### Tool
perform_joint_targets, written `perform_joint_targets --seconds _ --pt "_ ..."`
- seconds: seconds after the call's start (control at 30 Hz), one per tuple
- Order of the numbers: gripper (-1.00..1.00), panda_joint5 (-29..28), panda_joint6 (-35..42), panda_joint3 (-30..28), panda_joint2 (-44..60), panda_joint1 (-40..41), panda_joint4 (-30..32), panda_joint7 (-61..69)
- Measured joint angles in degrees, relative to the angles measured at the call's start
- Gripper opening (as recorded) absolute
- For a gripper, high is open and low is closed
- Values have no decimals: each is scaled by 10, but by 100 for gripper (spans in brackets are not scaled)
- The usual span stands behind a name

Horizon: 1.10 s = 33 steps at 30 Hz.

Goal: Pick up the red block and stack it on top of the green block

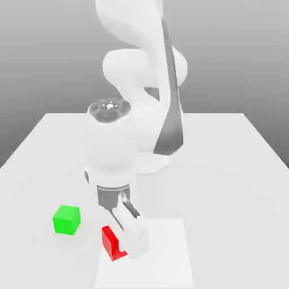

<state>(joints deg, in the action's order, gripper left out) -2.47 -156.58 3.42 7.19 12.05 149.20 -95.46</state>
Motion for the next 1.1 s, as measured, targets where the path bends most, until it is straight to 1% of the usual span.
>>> perform_joint_targets --seconds 0.27,0.5,0.8,1.03,1.1 --pt "-100 -47 17 -20 -52 55 28 194" --pt "-100 -59 26 -36 -93 94 54 389" --pt "-100 -44 34 -83 -135 108 89 663" --pt "-100 -17 39 -134 -157 102 117 887" --pt "-100 -5 31 -141 -150 97 119 920"
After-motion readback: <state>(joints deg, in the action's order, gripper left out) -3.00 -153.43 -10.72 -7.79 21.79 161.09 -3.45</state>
